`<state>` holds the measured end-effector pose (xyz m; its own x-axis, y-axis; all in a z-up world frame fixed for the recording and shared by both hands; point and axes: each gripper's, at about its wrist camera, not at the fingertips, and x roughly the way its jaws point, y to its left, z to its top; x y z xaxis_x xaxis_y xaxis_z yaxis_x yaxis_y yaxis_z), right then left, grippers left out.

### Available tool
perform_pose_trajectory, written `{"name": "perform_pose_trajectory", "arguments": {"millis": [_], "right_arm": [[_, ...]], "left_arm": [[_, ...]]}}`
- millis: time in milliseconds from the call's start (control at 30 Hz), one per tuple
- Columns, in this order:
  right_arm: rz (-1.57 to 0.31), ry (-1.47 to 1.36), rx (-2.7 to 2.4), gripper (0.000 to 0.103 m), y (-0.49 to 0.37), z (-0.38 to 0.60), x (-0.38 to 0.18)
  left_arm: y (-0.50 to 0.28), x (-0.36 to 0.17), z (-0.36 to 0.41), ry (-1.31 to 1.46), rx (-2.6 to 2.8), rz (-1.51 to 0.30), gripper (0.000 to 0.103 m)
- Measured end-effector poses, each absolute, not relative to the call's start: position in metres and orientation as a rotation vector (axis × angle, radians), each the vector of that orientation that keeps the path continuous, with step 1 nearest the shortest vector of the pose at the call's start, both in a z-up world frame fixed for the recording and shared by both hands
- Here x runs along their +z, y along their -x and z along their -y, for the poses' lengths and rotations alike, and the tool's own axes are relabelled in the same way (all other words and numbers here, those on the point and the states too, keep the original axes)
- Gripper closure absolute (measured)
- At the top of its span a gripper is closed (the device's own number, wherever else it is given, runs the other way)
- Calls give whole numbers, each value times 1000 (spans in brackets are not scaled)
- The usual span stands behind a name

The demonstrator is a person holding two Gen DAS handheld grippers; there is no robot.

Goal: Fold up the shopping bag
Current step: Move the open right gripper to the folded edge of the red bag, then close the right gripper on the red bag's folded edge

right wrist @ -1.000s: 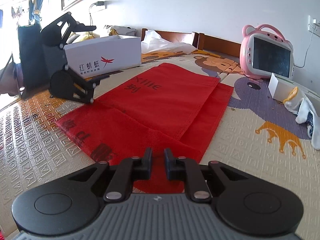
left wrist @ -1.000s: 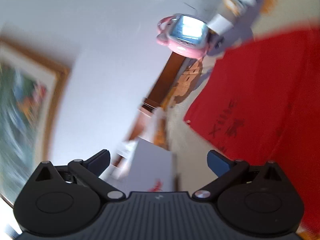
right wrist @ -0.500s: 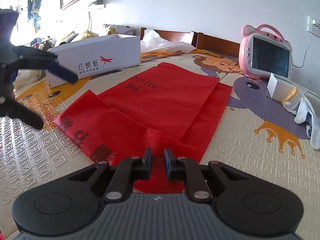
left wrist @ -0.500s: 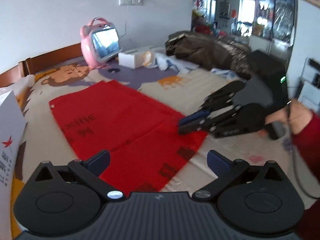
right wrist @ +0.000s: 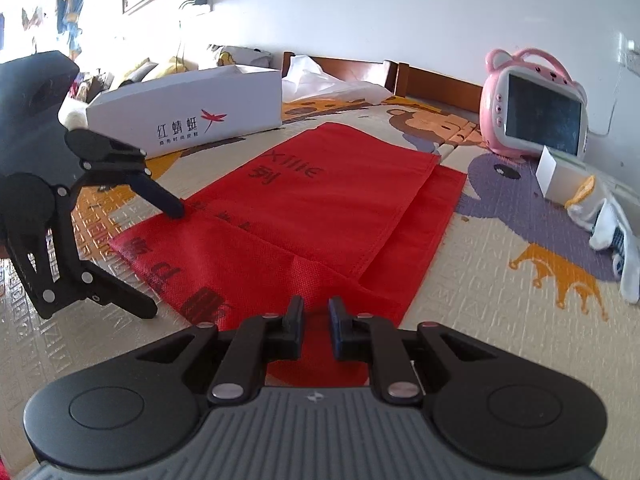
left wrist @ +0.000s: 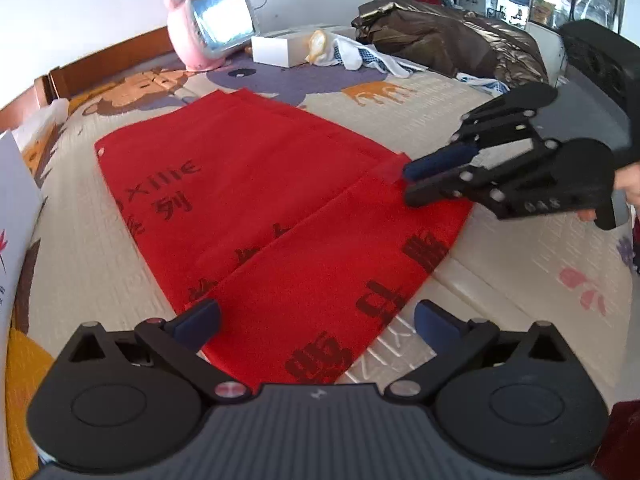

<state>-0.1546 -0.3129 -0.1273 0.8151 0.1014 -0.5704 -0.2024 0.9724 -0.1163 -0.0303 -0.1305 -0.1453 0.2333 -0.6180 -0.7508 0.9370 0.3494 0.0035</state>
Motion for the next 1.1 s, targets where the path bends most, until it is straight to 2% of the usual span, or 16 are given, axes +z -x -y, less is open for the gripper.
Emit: {"name": "perform_pose_trajectory", "arguments": {"millis": [100, 133, 167, 200, 300, 600, 700, 867, 1033, 1100], "right_arm": [[-472, 315, 216, 64, 179, 303, -120], [-425, 370, 239, 55, 189, 299, -118], [-388, 517, 266, 48, 203, 291, -119], [-382, 681, 274, 47, 215, 283, -124], [-414, 941, 265, 47, 229, 277, -137], [-511, 1163, 428, 47, 219, 272, -139], [-532, 1203, 440, 42, 207, 264, -137], [-428, 1355, 385, 37, 193, 244, -156], [-296, 1429, 356, 36, 189, 234, -165], [-286, 1457, 360, 39, 185, 232, -168]], "left_arm": [[29, -145, 129, -524, -1147, -739, 0], [28, -145, 128, -526, -1152, -740, 0], [28, -145, 127, -528, -1155, -741, 0], [27, -145, 128, -529, -1156, -741, 0], [27, -146, 128, -530, -1159, -739, 0], [27, -145, 129, -533, -1166, -739, 0], [28, -146, 128, -534, -1169, -738, 0], [28, -146, 128, -533, -1175, -733, 0], [28, -146, 128, -536, -1184, -731, 0], [28, -146, 128, -537, -1186, -730, 0]]}}
